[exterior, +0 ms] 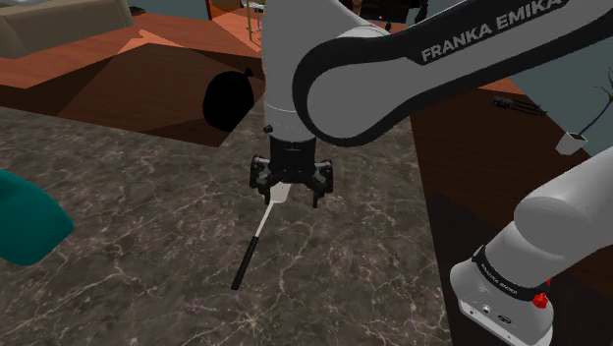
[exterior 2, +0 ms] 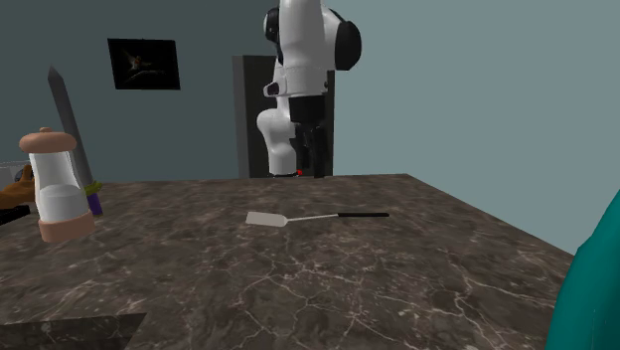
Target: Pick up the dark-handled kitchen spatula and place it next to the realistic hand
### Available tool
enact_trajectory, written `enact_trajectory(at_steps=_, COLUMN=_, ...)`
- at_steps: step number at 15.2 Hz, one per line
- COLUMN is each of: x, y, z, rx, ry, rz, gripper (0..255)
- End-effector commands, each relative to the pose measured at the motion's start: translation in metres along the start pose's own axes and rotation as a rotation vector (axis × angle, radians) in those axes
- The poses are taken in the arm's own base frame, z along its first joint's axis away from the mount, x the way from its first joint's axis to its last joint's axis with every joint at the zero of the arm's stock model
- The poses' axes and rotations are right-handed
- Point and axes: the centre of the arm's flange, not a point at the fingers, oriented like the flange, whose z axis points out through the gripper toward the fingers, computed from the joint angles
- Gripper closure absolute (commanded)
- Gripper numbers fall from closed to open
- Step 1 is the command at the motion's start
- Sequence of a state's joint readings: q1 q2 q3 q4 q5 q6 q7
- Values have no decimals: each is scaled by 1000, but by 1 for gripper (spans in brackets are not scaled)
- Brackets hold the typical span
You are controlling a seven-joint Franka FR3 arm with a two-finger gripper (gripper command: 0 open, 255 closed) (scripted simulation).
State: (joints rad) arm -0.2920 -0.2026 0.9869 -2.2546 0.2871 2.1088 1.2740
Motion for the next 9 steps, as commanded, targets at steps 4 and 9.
enact_trajectory(at_steps=4, x=3, y=-59, z=27, rx=16, ry=11, rz=183, gripper=0)
enact_trajectory(at_steps=9, x=4, y=-61, z=49, rx=16, ry=11, rz=189, gripper=0)
